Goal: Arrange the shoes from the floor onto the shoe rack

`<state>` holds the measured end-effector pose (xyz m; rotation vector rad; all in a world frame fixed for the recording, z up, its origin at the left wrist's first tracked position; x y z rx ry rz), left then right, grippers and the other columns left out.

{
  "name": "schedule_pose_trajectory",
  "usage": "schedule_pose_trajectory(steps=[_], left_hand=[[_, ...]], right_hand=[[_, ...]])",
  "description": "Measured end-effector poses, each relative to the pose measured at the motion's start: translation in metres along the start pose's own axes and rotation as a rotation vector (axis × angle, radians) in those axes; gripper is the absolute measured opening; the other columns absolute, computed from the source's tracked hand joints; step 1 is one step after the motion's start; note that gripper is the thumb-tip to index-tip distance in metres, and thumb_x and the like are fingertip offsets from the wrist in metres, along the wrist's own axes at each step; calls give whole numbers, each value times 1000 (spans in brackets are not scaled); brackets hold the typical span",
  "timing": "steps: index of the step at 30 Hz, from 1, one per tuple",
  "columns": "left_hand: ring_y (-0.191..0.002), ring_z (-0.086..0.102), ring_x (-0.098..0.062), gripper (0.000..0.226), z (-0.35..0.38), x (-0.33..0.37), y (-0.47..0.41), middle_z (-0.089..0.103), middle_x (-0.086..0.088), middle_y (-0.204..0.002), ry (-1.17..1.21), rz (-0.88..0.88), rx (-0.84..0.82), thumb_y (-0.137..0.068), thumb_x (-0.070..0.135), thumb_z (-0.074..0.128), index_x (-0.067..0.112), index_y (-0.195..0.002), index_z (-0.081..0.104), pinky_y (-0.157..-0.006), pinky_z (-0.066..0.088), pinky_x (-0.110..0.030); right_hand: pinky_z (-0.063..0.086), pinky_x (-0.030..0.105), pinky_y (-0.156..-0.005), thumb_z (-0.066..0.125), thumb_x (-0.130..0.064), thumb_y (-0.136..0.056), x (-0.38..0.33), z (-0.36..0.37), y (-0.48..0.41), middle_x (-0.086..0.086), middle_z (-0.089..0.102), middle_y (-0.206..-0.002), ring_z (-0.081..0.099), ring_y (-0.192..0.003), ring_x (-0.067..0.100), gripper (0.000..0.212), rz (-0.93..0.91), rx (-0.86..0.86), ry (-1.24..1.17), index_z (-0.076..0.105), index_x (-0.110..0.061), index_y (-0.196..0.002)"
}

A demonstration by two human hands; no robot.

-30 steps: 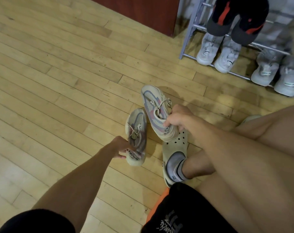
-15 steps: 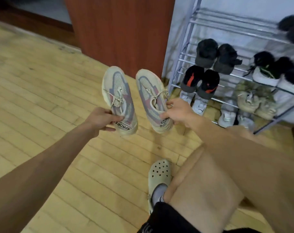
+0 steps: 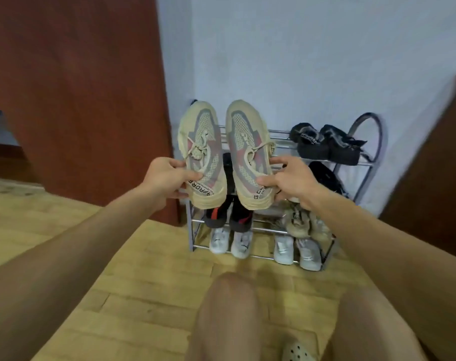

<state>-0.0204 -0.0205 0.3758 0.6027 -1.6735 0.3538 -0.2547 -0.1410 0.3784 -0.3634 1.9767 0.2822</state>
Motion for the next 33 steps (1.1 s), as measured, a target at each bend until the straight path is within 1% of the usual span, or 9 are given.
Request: schedule_pose_trajectory(steps=[2,5,10,12,14,18,22,28,33], left_hand=[[-63,62,-18,32,22,23,-23,66,-8,-86,-4,18,-28,-72,8,81,11,-95,59,-52,56,-30],[-64,64,-17,40,50,47,-60,69,-9,-89,-6,34,-51,-74,9,80,7,-108,60,-55,55,-30],[-65,64,-16,42,80,62,-126,68,-8,-90,-16,27,-88,-79,10,75,3,-117,58,-51,47,-26],[-60,66,-16,42,87,63,-151,69,-10,-89,-46,26,-91,-79,10,75,2,-117,60,-44,49,-26],[-49,67,-13,35,91,61,-173,69,-8,-83,-70,22,-95,-80,8,74,2,-113,62,-38,50,-22],[-63,65,-20,23,95,54,-209,70,-9,-81,-144,29,-96,-82,9,72,2,-104,67,-57,57,-31],[-76,67,-25,14,94,44,-233,73,-16,-95,-149,55,-50,-85,18,70,5,-91,70,-74,59,-38],[-78,67,-22,32,108,33,-231,71,-7,-86,-147,86,-74,-87,28,68,2,-106,70,-83,58,-39],[-99,64,-23,44,97,45,-202,66,-11,-113,-246,154,-53,-84,21,71,7,-124,60,-93,53,-39]], right_hand=[[61,38,-62,81,-15,-75,-5,-21,-18,9,74,-100,72,-73,20,52,15,18,-76,58,-14,-122],[60,35,-59,79,-17,-78,-10,-42,-50,10,74,-102,74,-69,20,57,46,40,-151,57,-7,-130],[62,36,-59,75,-17,-82,-10,-58,-109,9,72,-88,70,-60,18,22,74,46,-169,67,-8,-99],[63,38,-63,76,-17,-81,-7,-59,-131,12,71,-88,70,-64,21,17,94,52,-173,67,-9,-94],[62,35,-57,76,-16,-81,-2,-55,-152,12,71,-85,69,-61,20,21,112,44,-176,69,-5,-98],[61,31,-53,75,-18,-82,9,-43,-185,12,71,-87,69,-63,20,31,134,15,-176,68,-1,-107],[63,39,-64,76,-29,-81,22,-34,-205,11,72,-93,69,-70,21,35,111,53,-37,70,-2,-103],[62,44,-70,72,-41,-82,18,-31,-203,13,74,-96,73,-85,27,41,52,108,118,73,-4,-101],[61,43,-76,61,-36,-91,13,-34,-178,12,71,-98,72,-83,28,37,40,105,184,71,-4,-106]])
Point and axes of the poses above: each hand's wrist, its own y-axis away from the middle knuckle, its own z-axis out of the palm, x = y × z, the point moved 7 cm from there along -y, towards the middle knuckle
